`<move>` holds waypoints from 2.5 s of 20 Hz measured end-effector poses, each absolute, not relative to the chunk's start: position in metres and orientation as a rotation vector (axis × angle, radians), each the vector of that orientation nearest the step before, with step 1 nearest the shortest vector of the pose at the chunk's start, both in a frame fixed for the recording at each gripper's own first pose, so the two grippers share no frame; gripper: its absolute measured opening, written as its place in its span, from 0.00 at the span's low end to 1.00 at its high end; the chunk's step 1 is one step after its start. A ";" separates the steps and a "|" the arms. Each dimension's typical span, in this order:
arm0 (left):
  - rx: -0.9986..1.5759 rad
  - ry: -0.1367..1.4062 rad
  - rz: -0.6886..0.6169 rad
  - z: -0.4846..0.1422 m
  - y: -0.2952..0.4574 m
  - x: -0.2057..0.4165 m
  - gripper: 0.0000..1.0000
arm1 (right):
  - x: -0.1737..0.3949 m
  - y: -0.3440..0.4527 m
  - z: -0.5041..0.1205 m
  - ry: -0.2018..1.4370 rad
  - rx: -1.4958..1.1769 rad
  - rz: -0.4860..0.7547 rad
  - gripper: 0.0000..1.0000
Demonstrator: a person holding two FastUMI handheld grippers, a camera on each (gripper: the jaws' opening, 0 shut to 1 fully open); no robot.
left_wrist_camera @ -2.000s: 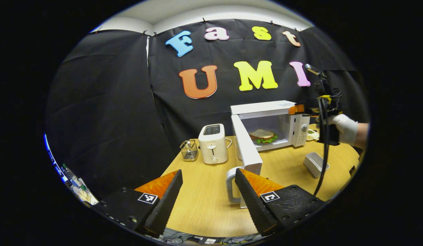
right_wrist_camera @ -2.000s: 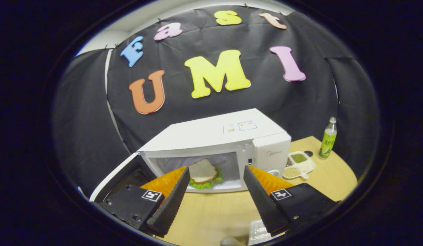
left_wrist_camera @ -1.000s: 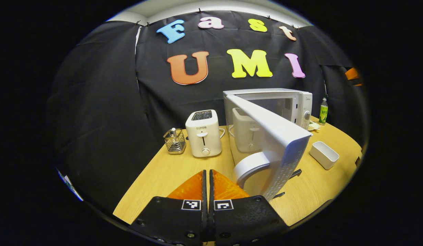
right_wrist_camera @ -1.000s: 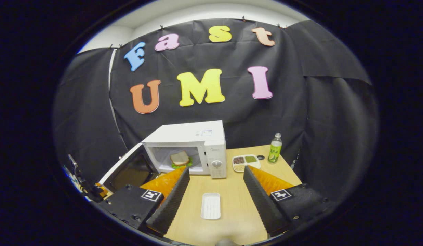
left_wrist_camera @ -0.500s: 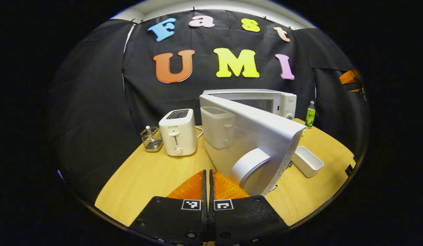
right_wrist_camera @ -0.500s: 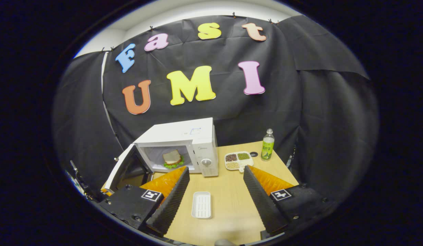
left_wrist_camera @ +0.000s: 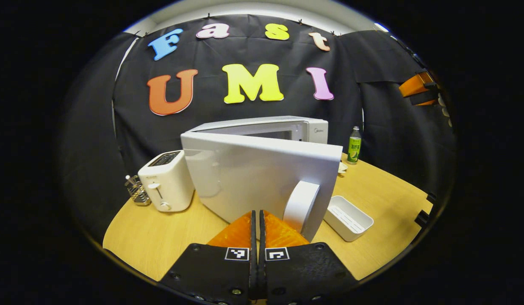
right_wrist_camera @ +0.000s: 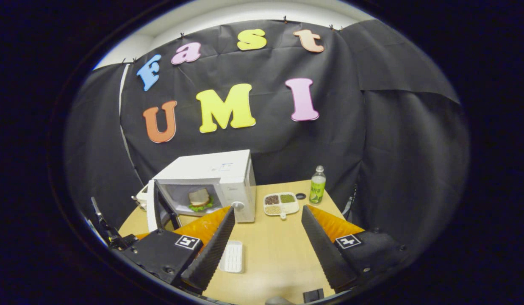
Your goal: Open the microwave oven with the left hand, put the food in, and close the microwave oven.
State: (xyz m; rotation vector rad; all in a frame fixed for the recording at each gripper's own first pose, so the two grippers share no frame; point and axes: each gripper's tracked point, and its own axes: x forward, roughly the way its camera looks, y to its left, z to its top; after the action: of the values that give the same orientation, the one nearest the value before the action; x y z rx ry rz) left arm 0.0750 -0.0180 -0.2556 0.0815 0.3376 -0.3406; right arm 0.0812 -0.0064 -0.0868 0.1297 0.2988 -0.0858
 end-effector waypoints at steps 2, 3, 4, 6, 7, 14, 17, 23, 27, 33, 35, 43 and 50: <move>0.083 0.322 -0.373 -0.253 -0.040 0.088 0.00 | 0.081 -0.019 -0.087 0.300 0.131 -0.101 1.00; 0.083 0.318 -0.387 -0.253 -0.050 0.094 0.00 | 0.081 -0.025 -0.088 0.302 0.128 -0.113 1.00; 0.079 0.311 -0.400 -0.252 -0.060 0.102 0.00 | 0.081 -0.030 -0.089 0.304 0.129 -0.120 1.00; 0.087 0.297 -0.419 -0.249 -0.079 0.119 0.00 | 0.080 -0.042 -0.089 0.303 0.131 -0.137 1.00; 0.094 0.294 -0.427 -0.249 -0.086 0.125 0.00 | 0.079 -0.047 -0.089 0.302 0.134 -0.147 0.92; 0.087 0.285 -0.449 -0.253 -0.123 0.181 0.00 | 0.082 -0.079 -0.098 0.323 0.149 -0.193 1.00; 0.092 0.276 -0.445 -0.253 -0.131 0.202 0.00 | 0.084 -0.089 -0.100 0.328 0.152 -0.205 1.00; 0.077 0.278 -0.432 -0.256 -0.151 0.233 0.00 | 0.099 -0.095 -0.107 0.346 0.155 -0.208 1.00; 0.038 0.292 -0.401 -0.254 -0.157 0.255 0.00 | 0.113 -0.097 -0.109 0.347 0.171 -0.204 1.00; 0.054 0.296 -0.391 -0.253 -0.157 0.255 0.00 | 0.124 -0.089 -0.117 0.360 0.193 -0.185 1.00; 0.057 0.284 -0.372 -0.252 -0.159 0.264 0.00 | 0.126 -0.084 -0.119 0.364 0.200 -0.176 0.92; -0.018 0.282 -0.357 -0.200 -0.128 0.222 0.66 | 0.133 -0.045 -0.091 0.289 0.152 -0.111 0.92; -0.100 0.159 -0.247 -0.085 -0.033 0.165 0.96 | 0.132 0.029 -0.046 0.165 0.118 -0.009 1.00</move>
State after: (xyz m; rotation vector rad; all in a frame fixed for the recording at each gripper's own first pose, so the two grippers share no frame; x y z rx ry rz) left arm 0.1650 -0.0327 -0.0850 -0.1002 0.1591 -0.2469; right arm 0.1318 0.0294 -0.0465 0.1175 0.1646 -0.0086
